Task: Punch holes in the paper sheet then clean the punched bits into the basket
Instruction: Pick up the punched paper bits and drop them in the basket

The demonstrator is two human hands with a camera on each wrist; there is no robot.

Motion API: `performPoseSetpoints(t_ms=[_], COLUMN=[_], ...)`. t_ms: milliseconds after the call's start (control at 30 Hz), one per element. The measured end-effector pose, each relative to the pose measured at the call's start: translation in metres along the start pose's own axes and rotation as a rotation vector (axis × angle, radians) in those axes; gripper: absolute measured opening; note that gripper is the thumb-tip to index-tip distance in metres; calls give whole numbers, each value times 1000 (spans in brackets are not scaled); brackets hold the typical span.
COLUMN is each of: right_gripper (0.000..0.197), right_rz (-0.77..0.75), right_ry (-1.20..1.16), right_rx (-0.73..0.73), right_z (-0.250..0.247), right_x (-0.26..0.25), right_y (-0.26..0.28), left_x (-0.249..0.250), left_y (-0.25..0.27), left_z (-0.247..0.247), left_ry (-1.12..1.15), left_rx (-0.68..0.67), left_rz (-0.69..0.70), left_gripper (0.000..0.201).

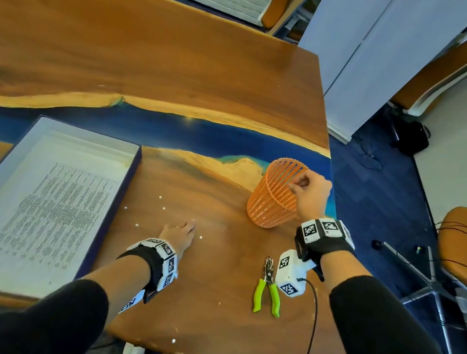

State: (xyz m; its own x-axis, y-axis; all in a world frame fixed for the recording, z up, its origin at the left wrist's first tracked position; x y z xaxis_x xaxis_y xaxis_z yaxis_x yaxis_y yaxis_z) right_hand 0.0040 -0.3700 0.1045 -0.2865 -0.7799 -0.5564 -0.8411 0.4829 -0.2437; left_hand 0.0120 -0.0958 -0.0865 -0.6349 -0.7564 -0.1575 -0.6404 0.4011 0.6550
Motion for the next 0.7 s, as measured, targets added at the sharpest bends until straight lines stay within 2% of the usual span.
performPoseSetpoints(t_ms=[267,433,567,700], right_gripper=[10,11,8,10], right_rz=[-47,-273,-395,-339], right_ry=[-46,-56,-103,-114], right_rx=[54,116,32,-155], right_z=[-5,-3,38,103], right_x=[-7,-56,-92,-87], right_y=[4,8,25,58], left_x=[0,0,-4,-11], left_y=[3,5,8,9], left_z=[4,9,14,18], left_ry=[-9,-32,-27,24], left_rx=[13,55,81,85], left_rz=[10,5,-30,-67], left_gripper=[129,125,124,124])
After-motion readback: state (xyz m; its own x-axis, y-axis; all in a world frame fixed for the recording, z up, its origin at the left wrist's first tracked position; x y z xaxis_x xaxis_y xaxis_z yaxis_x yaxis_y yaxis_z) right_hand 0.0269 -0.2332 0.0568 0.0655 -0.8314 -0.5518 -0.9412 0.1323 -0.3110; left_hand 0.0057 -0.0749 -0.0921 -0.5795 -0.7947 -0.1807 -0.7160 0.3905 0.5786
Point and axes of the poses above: each hand's wrist, its own y-axis away from the middle knuckle, its own z-axis out of the palm, x = y × z, the point moved 10 cm from there along -y, towards the middle knuckle, and after that the axes turned 14 degrees about -z, right-handed, at the moved point
